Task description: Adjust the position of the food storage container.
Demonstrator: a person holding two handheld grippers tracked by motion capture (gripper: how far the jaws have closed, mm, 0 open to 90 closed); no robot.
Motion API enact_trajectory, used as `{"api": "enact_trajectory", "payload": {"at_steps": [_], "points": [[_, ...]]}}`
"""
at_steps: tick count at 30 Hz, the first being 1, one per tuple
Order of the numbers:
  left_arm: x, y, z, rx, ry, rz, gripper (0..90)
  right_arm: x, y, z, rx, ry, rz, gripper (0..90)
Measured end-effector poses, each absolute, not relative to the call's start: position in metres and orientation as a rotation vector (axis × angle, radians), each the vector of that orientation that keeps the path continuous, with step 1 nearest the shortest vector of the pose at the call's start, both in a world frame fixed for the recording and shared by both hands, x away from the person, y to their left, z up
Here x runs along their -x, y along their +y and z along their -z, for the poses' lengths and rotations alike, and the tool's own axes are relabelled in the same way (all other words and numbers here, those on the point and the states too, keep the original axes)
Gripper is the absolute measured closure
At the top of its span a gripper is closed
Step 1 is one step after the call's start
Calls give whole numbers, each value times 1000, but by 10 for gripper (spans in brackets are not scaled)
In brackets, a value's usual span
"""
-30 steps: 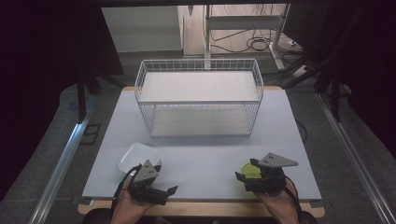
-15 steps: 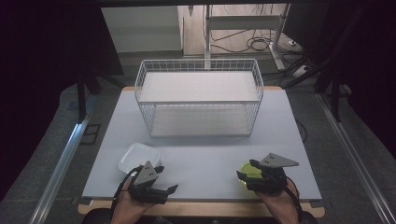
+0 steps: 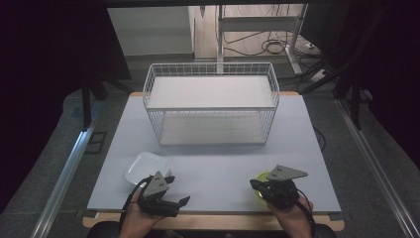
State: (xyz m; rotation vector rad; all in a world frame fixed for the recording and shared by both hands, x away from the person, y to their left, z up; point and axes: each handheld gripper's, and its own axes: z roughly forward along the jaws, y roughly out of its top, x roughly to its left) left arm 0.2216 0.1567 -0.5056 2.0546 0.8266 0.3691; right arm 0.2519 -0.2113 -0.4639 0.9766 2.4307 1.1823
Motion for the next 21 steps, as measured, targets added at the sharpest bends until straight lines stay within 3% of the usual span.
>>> {"api": "enact_trajectory", "payload": {"at_steps": [9,21], "points": [[-222,157,507,-2067,829,-372,159,-256,-200,477,-973,2505,-1092,896],[-221,154,508,-2096,818,-381,160,-258,-224,472,-1051,2491,-1058,895]]}}
